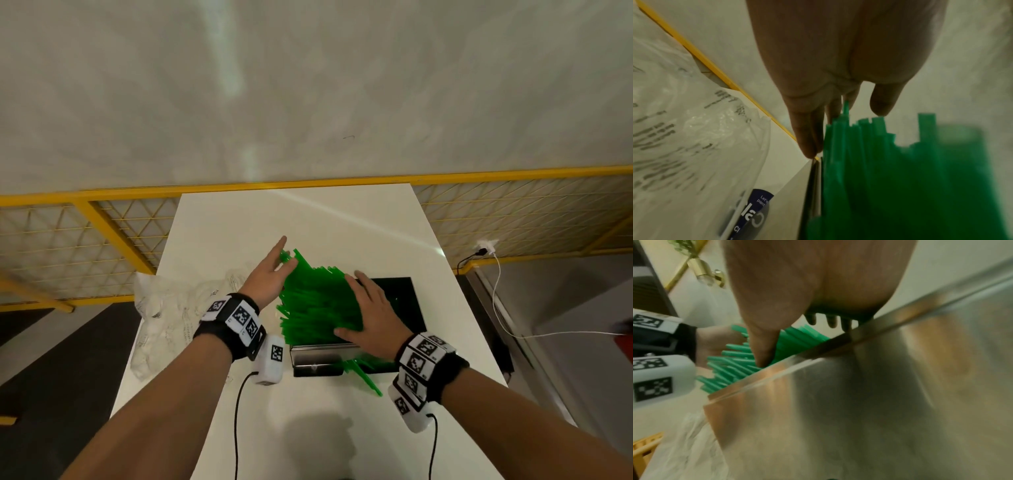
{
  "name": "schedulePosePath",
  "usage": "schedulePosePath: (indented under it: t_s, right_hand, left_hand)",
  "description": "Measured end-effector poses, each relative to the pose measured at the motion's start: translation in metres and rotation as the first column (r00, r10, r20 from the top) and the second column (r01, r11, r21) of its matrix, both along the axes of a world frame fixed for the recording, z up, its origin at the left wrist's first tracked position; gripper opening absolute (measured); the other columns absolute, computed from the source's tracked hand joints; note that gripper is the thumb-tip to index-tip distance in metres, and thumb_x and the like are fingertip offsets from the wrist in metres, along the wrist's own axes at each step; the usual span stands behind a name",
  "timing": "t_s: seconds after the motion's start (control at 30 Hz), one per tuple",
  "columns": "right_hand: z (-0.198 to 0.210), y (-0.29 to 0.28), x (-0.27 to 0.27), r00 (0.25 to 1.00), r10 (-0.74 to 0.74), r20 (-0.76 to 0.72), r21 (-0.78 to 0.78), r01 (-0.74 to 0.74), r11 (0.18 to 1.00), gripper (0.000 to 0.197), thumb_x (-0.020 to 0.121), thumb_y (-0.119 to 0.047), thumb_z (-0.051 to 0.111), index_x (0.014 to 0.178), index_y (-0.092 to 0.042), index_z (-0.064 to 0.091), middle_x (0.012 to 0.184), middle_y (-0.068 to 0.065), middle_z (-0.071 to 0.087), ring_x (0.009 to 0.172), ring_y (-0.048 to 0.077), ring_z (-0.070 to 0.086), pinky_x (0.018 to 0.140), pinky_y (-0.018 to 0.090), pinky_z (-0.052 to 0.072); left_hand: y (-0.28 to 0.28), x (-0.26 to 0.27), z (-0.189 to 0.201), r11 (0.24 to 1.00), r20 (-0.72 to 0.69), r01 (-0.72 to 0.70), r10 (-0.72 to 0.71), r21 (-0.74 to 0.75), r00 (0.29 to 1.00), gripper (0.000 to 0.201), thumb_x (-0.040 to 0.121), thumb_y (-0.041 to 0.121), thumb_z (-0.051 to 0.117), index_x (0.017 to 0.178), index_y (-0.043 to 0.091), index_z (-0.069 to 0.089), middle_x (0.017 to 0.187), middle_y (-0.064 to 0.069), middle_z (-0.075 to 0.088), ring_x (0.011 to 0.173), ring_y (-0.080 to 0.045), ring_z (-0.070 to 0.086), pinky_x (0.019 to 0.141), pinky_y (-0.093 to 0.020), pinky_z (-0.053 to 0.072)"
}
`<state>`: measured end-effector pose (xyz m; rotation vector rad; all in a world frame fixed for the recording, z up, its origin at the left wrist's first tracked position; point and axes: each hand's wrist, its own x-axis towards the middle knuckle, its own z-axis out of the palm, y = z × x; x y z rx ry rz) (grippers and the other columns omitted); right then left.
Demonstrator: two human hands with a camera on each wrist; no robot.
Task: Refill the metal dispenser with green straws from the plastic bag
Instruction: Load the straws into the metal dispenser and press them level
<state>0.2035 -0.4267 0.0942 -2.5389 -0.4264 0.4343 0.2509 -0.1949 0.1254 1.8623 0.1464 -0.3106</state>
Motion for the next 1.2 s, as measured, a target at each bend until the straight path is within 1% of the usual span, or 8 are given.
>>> schedulePosePath:
  t_s: [0.17,0.3,0.37,0.5,0.63,0.83,0.93,1.2]
  right_hand:
    - [-0.008,0.0,0.009,0.995,-0.05,-0.082,-0.033,0.047,0.998,0.099,0.083,-0.05,0.062,0.15,-0.029,-0.007,0.159,-0.007,-0.007,0.146,0.025,0.007,0.118,0.046,0.013]
    - [-0.01,-0.001,0.01,0.995,-0.095,-0.033,-0.018,0.095,0.995,0.089,0.086,-0.048,0.06,0.15,-0.03,0.002,0.159,-0.008,0.003,0.145,0.025,0.013,0.116,0.053,0.021]
    - [-0.01,0.001,0.007,0.996,-0.068,-0.05,0.023,0.069,0.997,0.088,0.086,-0.045,0.061,0.15,-0.03,0.002,0.159,-0.009,0.001,0.145,0.024,0.012,0.116,0.054,0.02]
    - [-0.009,0.007,0.002,0.994,0.015,-0.11,0.087,-0.005,0.996,0.098,0.082,-0.05,0.064,0.15,-0.032,-0.004,0.159,-0.01,-0.002,0.145,0.022,0.007,0.116,0.056,0.016]
    - [-0.007,0.009,0.004,0.993,-0.024,-0.113,0.036,0.029,0.999,0.104,0.077,-0.058,0.065,0.15,-0.03,-0.004,0.156,-0.001,0.013,0.143,0.021,0.012,0.116,0.051,0.015]
    - [-0.012,0.01,0.004,0.997,-0.039,-0.061,0.015,0.04,0.999,0.098,0.072,-0.068,0.059,0.149,-0.03,0.012,0.152,0.0,0.019,0.14,0.023,0.018,0.115,0.048,0.018]
    - [-0.014,0.011,0.003,0.997,-0.069,-0.047,0.026,0.07,0.997,0.09,0.077,-0.061,0.062,0.148,-0.03,0.017,0.153,-0.001,0.018,0.141,0.021,0.017,0.116,0.048,0.017]
    - [-0.015,0.012,0.003,0.996,-0.082,-0.033,0.01,0.083,0.997,0.09,0.079,-0.061,0.06,0.149,-0.031,0.014,0.155,-0.003,0.016,0.143,0.018,0.015,0.115,0.05,0.017]
  left_hand:
    - [0.002,0.0,0.004,1.0,-0.055,0.01,-0.009,0.016,0.998,0.016,0.098,0.021,0.045,0.103,0.017,0.06,0.103,-0.004,0.061,0.095,-0.022,0.059,0.076,-0.035,0.05]
    - [0.014,-0.006,0.006,0.996,-0.095,0.085,-0.085,0.0,0.992,0.012,0.097,0.014,0.047,0.098,0.01,0.058,0.1,-0.008,0.061,0.091,-0.024,0.06,0.083,-0.042,0.052]
    - [0.017,-0.01,0.006,0.995,-0.108,0.097,-0.096,0.004,0.989,0.009,0.096,0.008,0.046,0.093,0.013,0.054,0.1,-0.01,0.058,0.086,-0.023,0.059,0.075,-0.04,0.053]
    - [0.013,-0.016,0.003,0.988,-0.149,0.149,-0.141,0.042,0.979,0.036,0.094,0.006,0.04,0.121,0.028,0.039,0.107,-0.013,0.056,0.088,-0.031,0.062,0.062,-0.034,0.053]
    - [0.006,-0.018,0.0,0.977,-0.196,0.186,-0.163,0.103,0.967,0.054,0.093,0.01,0.037,0.138,0.039,0.029,0.081,-0.011,0.05,0.062,-0.026,0.046,0.057,-0.033,0.041]
    - [0.003,-0.021,0.004,0.992,-0.262,0.12,-0.109,0.026,0.959,0.023,0.089,0.004,0.037,0.095,0.013,0.058,0.09,-0.023,0.057,0.077,-0.031,0.055,0.07,-0.042,0.046]
    - [0.005,-0.025,0.004,0.992,-0.241,0.123,-0.114,0.022,0.964,0.023,0.093,0.007,0.041,0.108,0.01,0.058,0.101,-0.026,0.064,0.088,-0.044,0.064,0.076,-0.048,0.054]
    - [0.003,-0.035,-0.004,0.992,-0.096,-0.006,0.018,0.128,0.995,0.014,0.095,0.017,0.053,0.106,0.012,0.058,0.098,-0.02,0.065,0.076,-0.033,0.07,0.058,-0.049,0.059]
